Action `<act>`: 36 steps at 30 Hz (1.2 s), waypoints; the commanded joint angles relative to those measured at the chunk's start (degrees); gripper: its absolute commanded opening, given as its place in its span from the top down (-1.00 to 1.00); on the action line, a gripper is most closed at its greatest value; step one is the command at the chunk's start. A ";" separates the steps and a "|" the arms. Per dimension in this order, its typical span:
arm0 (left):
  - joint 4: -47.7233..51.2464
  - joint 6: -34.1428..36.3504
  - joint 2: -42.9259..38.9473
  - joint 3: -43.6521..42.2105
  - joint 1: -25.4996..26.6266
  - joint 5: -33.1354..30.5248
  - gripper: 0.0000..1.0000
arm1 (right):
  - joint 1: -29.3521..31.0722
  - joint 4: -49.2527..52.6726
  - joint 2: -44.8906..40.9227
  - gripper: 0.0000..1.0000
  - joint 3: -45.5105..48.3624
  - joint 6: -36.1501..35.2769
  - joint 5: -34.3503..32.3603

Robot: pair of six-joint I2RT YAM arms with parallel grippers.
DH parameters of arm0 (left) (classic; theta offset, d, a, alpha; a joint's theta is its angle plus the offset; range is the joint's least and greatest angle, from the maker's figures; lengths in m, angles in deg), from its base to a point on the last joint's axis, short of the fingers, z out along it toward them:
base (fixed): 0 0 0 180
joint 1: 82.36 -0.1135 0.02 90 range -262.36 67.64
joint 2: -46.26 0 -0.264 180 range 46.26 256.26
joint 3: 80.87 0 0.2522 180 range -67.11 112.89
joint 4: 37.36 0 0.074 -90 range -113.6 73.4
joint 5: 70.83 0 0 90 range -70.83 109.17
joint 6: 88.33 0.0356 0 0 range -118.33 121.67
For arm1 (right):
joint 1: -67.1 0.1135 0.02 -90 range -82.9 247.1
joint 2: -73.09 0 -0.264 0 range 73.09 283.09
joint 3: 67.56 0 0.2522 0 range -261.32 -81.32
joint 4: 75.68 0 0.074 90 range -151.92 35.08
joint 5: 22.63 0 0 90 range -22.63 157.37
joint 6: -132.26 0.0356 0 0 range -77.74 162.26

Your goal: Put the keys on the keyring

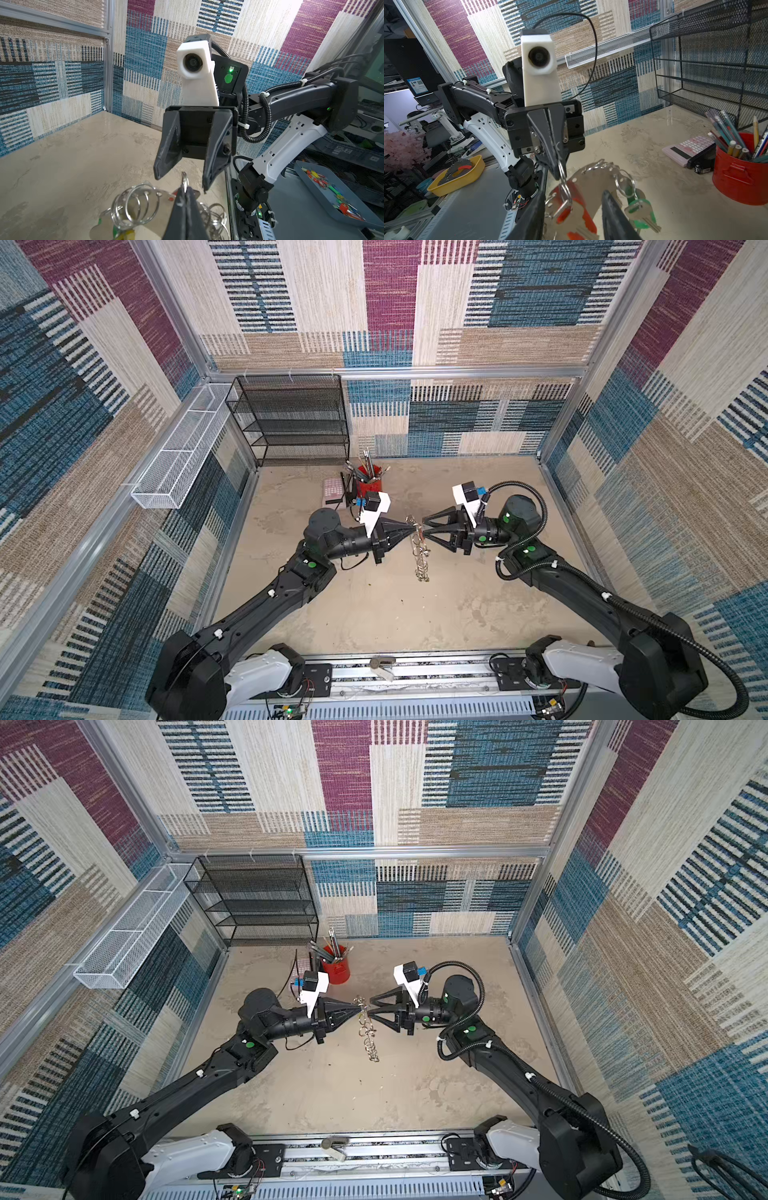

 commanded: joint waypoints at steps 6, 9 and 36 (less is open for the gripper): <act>-3.31 -1.01 -0.08 -0.13 0.04 1.03 1.00 | 0.24 -2.88 0.77 0.39 -0.19 0.81 1.83; -3.48 -1.10 0.00 -0.08 0.08 0.95 1.00 | 0.38 -3.68 0.29 0.59 0.46 1.04 1.66; -15.40 -8.51 1.59 -0.92 1.08 3.18 1.00 | 1.32 -3.97 -0.05 1.00 2.32 1.14 1.58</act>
